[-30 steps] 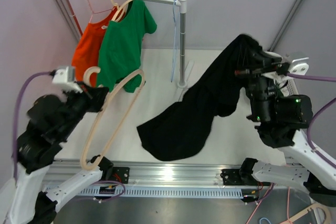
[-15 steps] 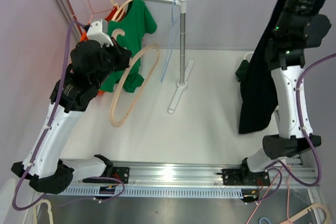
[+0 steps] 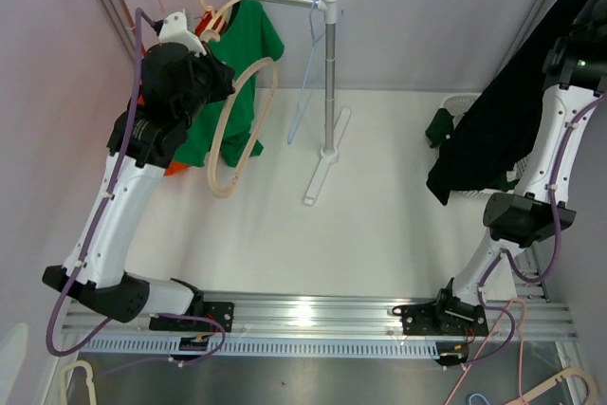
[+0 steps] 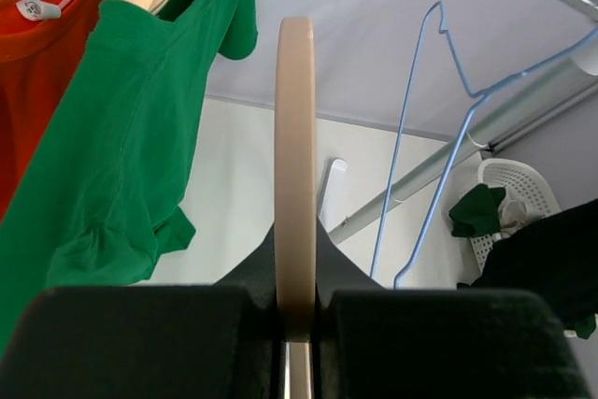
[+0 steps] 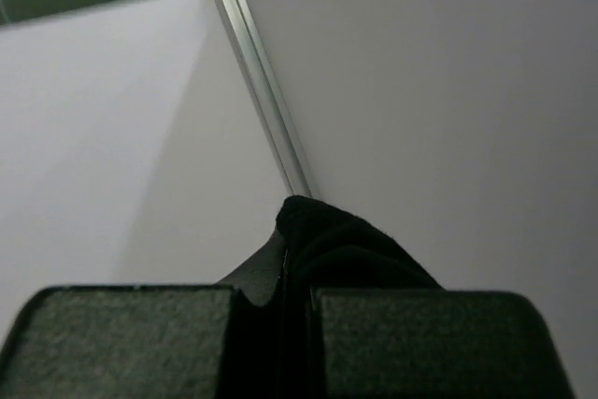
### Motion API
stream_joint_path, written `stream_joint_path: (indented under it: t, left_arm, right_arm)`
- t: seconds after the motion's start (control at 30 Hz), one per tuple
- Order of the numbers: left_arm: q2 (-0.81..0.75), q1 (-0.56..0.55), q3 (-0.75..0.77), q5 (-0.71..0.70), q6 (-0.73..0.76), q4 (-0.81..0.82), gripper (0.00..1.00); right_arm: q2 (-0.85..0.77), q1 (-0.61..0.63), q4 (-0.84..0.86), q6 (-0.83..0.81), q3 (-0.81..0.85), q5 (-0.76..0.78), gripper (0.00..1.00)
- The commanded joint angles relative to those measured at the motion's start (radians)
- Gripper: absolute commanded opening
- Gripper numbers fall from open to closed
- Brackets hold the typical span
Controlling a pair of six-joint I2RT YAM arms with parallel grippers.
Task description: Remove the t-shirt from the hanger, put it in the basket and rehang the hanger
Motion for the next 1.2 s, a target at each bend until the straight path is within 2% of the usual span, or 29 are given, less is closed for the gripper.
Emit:
stream_joint_path:
  t: [0.0,0.1,0.13,0.17,0.23,0.3,0.4,0.53,0.6,0.67,0.7,0.73,0.8,0.83,0.9,1.0,1.17]
  left_arm:
    - [0.006,0.028,0.025,0.015,0.006,0.058,0.01]
    - [0.032,0.066,0.039,0.058,-0.012,0.069,0.01]
    - [0.053,0.086,0.047,0.075,-0.012,0.075,0.01]
    - [0.064,0.094,0.059,0.095,-0.008,0.08,0.01]
    - [0.087,0.108,0.071,0.147,0.023,0.091,0.01]
    - [0.112,0.111,0.09,0.17,0.042,0.106,0.01]
    - [0.121,0.115,0.099,0.181,0.066,0.137,0.01]
    - [0.154,0.117,0.146,0.216,0.084,0.131,0.01]
    - [0.19,0.12,0.2,0.223,0.094,0.12,0.01]
    - [0.213,0.123,0.252,0.25,0.106,0.095,0.01]
    - [0.23,0.125,0.257,0.249,0.109,0.091,0.01]
    - [0.236,0.128,0.264,0.247,0.115,0.086,0.01]
    - [0.242,0.129,0.28,0.244,0.126,0.089,0.01]
    - [0.245,0.129,0.283,0.239,0.134,0.089,0.01]
    - [0.25,0.129,0.3,0.235,0.14,0.089,0.01]
    - [0.256,0.129,0.301,0.241,0.161,0.097,0.01]
    - [0.263,0.129,0.291,0.236,0.212,0.127,0.01]
  right_arm:
    - [-0.069,-0.014,-0.173,0.116,-0.084,-0.044,0.0]
    - [-0.153,0.028,-0.303,0.1,-0.372,0.008,0.0]
    - [-0.219,0.033,-0.324,0.147,-0.457,0.043,0.0]
    - [-0.253,0.032,-0.324,0.177,-0.656,0.043,0.0]
    - [-0.339,0.029,-0.296,0.244,-0.851,0.033,0.0]
    - [-0.344,0.03,-0.397,0.272,-1.006,0.034,0.0]
    - [-0.252,0.024,-0.538,0.303,-1.116,0.004,0.0]
    - [-0.143,-0.036,-0.548,0.341,-1.227,-0.119,0.0]
    - [-0.14,-0.069,-0.523,0.358,-1.266,-0.151,0.0]
    - [-0.152,-0.079,-0.532,0.353,-1.269,-0.154,0.06]
    - [-0.161,-0.079,-0.537,0.343,-1.266,-0.151,0.11]
    - [-0.172,-0.079,-0.539,0.341,-1.257,-0.156,0.22]
    - [-0.207,-0.077,-0.551,0.332,-1.24,-0.168,0.53]
    - [-0.217,-0.074,-0.571,0.332,-1.22,-0.17,0.59]
    - [-0.252,-0.057,-0.615,0.312,-1.146,-0.136,0.77]
    - [-0.289,-0.013,-0.67,0.262,-1.044,-0.055,0.82]
    - [-0.358,0.016,-0.735,0.214,-0.921,-0.036,0.86]
